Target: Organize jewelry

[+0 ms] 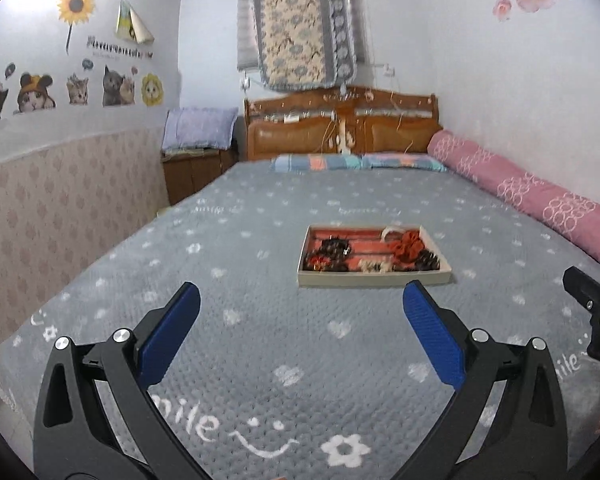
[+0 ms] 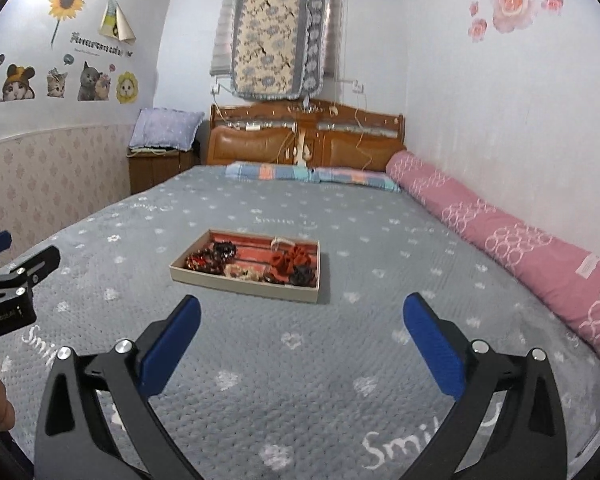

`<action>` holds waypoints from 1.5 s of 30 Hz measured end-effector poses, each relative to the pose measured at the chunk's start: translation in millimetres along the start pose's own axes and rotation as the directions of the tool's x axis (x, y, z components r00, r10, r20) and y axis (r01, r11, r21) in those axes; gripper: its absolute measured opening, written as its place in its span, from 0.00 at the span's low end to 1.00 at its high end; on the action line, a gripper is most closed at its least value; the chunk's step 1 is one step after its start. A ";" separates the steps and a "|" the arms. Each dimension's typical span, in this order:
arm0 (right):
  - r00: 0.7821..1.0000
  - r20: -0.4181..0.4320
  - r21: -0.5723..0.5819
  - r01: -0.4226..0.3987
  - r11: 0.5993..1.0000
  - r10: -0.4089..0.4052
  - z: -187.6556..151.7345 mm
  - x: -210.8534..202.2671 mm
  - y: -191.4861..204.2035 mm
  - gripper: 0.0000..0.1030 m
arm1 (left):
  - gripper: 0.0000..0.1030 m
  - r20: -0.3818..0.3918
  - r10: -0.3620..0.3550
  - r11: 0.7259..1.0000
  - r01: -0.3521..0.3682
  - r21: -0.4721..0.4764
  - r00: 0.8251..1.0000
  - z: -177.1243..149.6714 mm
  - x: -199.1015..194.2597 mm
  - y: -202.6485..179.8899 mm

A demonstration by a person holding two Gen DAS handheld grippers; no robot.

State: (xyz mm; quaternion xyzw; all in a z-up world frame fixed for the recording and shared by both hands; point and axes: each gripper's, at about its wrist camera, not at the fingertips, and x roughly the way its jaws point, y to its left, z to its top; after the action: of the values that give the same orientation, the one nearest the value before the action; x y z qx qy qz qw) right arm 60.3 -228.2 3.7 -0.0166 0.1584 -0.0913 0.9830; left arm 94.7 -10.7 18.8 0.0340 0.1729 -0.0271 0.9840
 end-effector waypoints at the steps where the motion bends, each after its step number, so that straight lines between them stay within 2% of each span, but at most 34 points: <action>1: 1.000 0.009 0.001 0.000 1.000 0.000 0.5 -3.7 0.7 0.96 | 0.95 0.010 0.004 1.000 -0.004 0.005 1.000 1.3 -3.4 -1.2; 7: 1.000 0.023 0.022 -0.002 1.000 0.002 1.9 -12.9 -2.8 0.96 | 0.95 0.030 0.004 1.000 -0.004 -0.005 1.000 4.6 -12.7 -2.1; 14: 1.000 0.027 0.026 0.015 1.000 -0.016 3.0 -16.4 -1.8 0.96 | 0.95 0.026 0.002 1.000 -0.003 0.008 1.000 4.7 -15.0 -3.8; 25: 0.999 0.035 0.035 0.018 0.999 -0.019 4.3 -24.2 -4.2 0.96 | 0.95 0.020 -0.020 0.999 0.021 -0.027 1.000 7.8 -17.5 2.6; 45: 0.999 0.029 0.046 0.032 0.998 -0.034 6.3 -25.5 -5.8 0.96 | 0.95 0.017 -0.012 0.999 0.012 -0.031 1.000 7.2 -16.4 3.5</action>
State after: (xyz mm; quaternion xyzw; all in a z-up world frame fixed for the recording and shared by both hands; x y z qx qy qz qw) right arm 37.5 -229.2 17.8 0.0019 0.1413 -0.1109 0.9837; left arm 82.0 -7.1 31.4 0.0174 0.1650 -0.0307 0.9857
